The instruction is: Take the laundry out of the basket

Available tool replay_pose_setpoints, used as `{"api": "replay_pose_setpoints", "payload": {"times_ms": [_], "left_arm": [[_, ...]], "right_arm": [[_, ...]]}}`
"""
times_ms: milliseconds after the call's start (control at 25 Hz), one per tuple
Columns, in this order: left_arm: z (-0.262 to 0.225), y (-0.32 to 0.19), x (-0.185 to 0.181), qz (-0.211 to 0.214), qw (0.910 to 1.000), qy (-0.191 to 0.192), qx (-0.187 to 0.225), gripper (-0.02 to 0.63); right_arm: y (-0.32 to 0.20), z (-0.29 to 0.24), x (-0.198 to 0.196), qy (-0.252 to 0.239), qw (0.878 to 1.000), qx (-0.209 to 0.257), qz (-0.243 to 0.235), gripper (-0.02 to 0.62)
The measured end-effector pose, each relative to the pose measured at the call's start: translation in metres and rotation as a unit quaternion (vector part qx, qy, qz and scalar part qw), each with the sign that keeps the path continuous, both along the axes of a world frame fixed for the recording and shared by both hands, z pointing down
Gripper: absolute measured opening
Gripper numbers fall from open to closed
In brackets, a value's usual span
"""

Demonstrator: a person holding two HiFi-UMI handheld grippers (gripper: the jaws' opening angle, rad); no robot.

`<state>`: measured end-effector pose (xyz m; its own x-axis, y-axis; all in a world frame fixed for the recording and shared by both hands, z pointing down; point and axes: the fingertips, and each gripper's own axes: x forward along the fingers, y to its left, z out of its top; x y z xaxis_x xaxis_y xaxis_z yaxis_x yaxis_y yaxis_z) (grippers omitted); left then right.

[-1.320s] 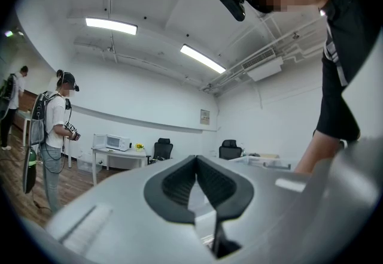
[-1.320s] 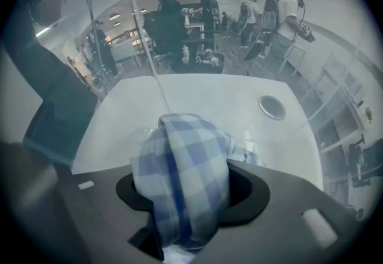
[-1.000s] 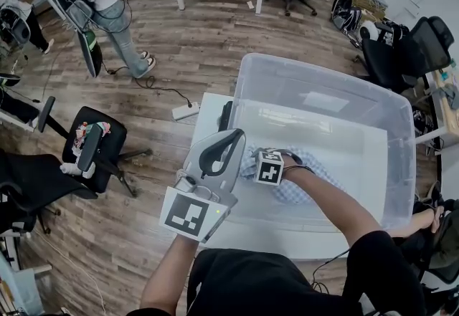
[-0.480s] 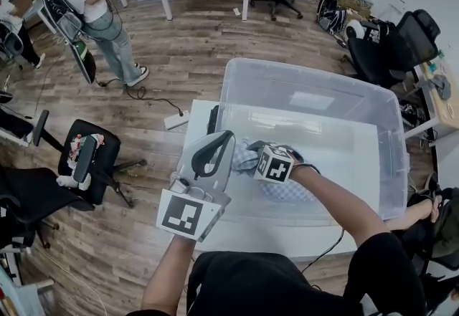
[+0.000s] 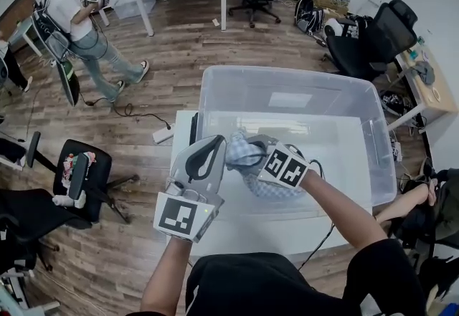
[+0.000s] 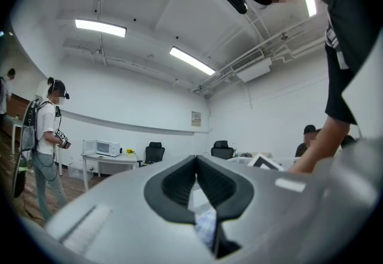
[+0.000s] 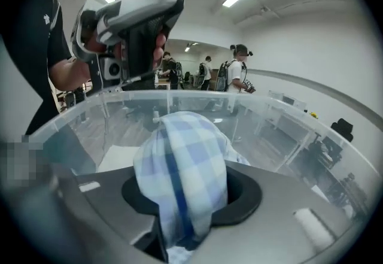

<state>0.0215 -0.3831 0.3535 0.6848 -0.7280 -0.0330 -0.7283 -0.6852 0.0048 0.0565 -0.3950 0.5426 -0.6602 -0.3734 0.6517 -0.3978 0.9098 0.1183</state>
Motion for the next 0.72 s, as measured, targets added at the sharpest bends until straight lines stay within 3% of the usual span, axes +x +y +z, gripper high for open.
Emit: {"api": "replay_pose_setpoints", "payload": {"times_ms": [400, 720], "left_arm": [[0.004, 0.011, 0.016, 0.025, 0.9995, -0.014, -0.01, 0.008], [-0.004, 0.021, 0.037, 0.046, 0.9989, -0.005, 0.004, 0.008]], "right_arm": [[0.011, -0.073, 0.028, -0.083, 0.99, 0.073, 0.089, 0.178], [0.028, -0.13, 0.067, -0.152, 0.964, 0.124, 0.182, 0.178]]}}
